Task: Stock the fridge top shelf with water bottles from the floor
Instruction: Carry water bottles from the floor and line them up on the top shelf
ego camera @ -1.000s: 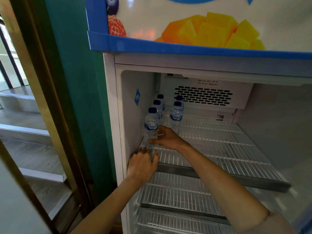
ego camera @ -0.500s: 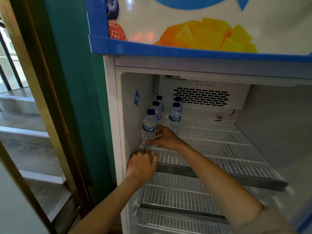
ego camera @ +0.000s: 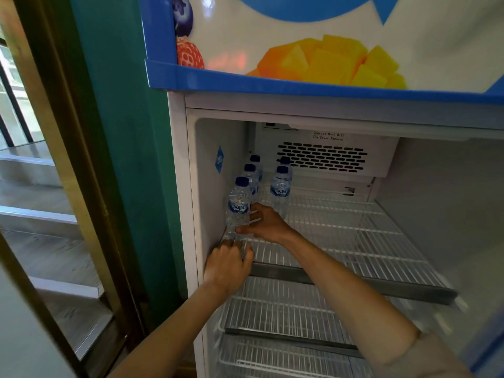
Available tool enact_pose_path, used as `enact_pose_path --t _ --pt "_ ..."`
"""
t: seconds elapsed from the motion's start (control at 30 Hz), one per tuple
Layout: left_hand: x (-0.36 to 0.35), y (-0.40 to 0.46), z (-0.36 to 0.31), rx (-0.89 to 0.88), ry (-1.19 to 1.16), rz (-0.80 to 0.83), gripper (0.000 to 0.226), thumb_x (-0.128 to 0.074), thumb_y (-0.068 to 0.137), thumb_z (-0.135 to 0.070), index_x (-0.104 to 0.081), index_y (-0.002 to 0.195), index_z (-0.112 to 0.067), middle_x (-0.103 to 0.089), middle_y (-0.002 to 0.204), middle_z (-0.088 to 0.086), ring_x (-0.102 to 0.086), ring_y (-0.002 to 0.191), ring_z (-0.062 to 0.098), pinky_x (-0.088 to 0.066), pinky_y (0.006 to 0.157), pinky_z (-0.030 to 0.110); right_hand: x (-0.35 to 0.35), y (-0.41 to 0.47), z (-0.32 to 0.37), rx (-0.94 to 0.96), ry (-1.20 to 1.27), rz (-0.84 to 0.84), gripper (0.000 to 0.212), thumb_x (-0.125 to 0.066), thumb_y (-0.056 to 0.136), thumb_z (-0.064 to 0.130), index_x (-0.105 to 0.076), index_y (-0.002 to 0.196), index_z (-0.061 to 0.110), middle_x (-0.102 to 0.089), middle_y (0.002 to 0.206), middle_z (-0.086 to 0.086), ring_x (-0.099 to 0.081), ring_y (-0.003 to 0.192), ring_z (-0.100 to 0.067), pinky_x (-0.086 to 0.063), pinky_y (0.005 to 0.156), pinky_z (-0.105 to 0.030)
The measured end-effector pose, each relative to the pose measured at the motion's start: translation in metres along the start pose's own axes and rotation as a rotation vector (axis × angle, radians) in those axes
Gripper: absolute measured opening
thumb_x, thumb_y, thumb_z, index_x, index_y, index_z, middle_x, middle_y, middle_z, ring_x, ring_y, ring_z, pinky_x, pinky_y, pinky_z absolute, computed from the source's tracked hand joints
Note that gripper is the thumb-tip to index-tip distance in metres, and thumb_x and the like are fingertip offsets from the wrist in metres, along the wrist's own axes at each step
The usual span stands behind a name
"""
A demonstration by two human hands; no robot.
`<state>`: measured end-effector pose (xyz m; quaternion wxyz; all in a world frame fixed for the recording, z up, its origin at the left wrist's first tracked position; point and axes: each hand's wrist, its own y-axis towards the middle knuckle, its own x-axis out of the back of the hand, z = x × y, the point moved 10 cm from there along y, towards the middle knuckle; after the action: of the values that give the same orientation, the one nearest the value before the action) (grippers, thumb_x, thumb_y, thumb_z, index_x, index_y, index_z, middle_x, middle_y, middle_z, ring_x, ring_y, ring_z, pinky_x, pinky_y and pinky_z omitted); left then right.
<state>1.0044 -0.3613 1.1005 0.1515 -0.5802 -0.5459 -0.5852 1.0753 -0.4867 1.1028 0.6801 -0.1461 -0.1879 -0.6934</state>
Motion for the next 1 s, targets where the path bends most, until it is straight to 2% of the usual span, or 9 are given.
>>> enact_pose_path --t 0.1,0.2,0.3,0.4,0.5,0.67,0.8,0.87,1.0 --pt "-0.002 0.0 0.001 0.011 -0.024 0.049 0.042 -0.029 0.097 -0.043 -0.063 0.095 -0.017 -0.068 0.096 0.005 -0.063 0.078 0.018 -0.043 0.063 0.024 -0.001 -0.002 0.001 -0.012 -0.033 -0.002 0.068 -0.093 0.064 0.036 -0.062 0.122 0.019 -0.069 0.112 -0.005 -0.066 0.104 -0.019 -0.056 0.091 -0.035" --pt "-0.002 0.002 0.002 0.046 -0.094 0.108 0.041 -0.036 0.098 -0.042 -0.062 0.088 -0.012 -0.069 0.094 0.01 -0.065 0.078 0.023 -0.05 0.069 0.03 0.0 -0.01 0.005 -0.033 -0.069 0.007 0.077 -0.091 0.065 0.041 -0.057 0.131 0.021 -0.066 0.116 0.005 -0.064 0.108 -0.013 -0.053 0.093 -0.027" --pt "-0.002 0.004 0.001 0.05 -0.124 0.166 0.042 -0.036 0.099 -0.042 -0.062 0.092 -0.01 -0.068 0.098 0.013 -0.066 0.081 0.025 -0.054 0.073 0.035 0.012 -0.023 0.013 -0.033 -0.083 -0.028 0.081 -0.088 0.068 0.044 -0.052 0.137 0.022 -0.061 0.124 0.005 -0.062 0.109 -0.011 -0.051 0.092 -0.024" --pt "0.001 0.001 -0.001 0.033 -0.128 0.167 0.038 -0.038 0.1 -0.04 -0.062 0.1 -0.009 -0.067 0.101 0.013 -0.066 0.083 0.024 -0.054 0.075 0.033 0.031 -0.042 0.016 -0.037 -0.077 -0.098 0.078 -0.085 0.071 0.046 -0.052 0.137 0.022 -0.061 0.125 0.004 -0.061 0.108 -0.01 -0.052 0.094 -0.026" --pt "0.006 -0.005 -0.004 0.018 -0.114 0.144 0.039 -0.039 0.099 -0.039 -0.061 0.101 -0.008 -0.067 0.103 0.015 -0.066 0.085 0.029 -0.055 0.077 0.038 0.052 -0.068 0.016 -0.021 -0.095 -0.191 0.07 -0.082 0.074 0.051 -0.056 0.133 0.023 -0.063 0.119 0.006 -0.061 0.105 -0.008 -0.053 0.09 -0.024" --pt "0.023 -0.028 -0.017 -0.002 -0.109 0.084 0.04 -0.039 0.1 -0.039 -0.063 0.102 -0.007 -0.064 0.107 0.017 -0.065 0.085 0.031 -0.05 0.077 0.039 0.078 -0.123 0.007 -0.004 -0.067 -0.322 0.057 -0.078 0.081 0.046 -0.059 0.128 0.02 -0.066 0.117 0.004 -0.063 0.102 -0.008 -0.05 0.078 -0.014" --pt "0.04 -0.057 -0.036 -0.061 -0.007 0.0 0.037 -0.039 0.099 -0.038 -0.064 0.107 -0.011 -0.062 0.116 0.013 -0.063 0.097 0.029 -0.039 0.101 0.05 0.089 -0.176 0.001 -0.008 -0.059 -0.409 0.053 -0.077 0.083 0.041 -0.061 0.127 0.016 -0.066 0.116 0.001 -0.064 0.099 -0.008 -0.048 0.076 -0.011" --pt "0.045 -0.077 -0.045 -0.083 -0.007 0.006 0.036 -0.041 0.098 -0.039 -0.064 0.11 -0.014 -0.063 0.118 0.011 -0.062 0.101 0.028 -0.035 0.104 0.05 0.09 -0.206 -0.004 -0.024 -0.059 -0.432 0.052 -0.076 0.084 0.04 -0.06 0.127 0.017 -0.066 0.116 0.003 -0.063 0.096 -0.004 -0.046 0.072 -0.009" --pt "0.052 -0.135 -0.066 -0.122 -0.019 0.045 0.039 -0.046 0.096 -0.036 -0.061 0.119 -0.009 -0.058 0.126 0.015 -0.058 0.112 0.031 -0.036 0.105 0.051 0.089 -0.277 -0.016 -0.04 -0.058 -0.505 0.053 -0.076 0.085 0.039 -0.056 0.13 0.02 -0.064 0.118 0.004 -0.063 0.103 -0.009 -0.052 0.081 -0.019"
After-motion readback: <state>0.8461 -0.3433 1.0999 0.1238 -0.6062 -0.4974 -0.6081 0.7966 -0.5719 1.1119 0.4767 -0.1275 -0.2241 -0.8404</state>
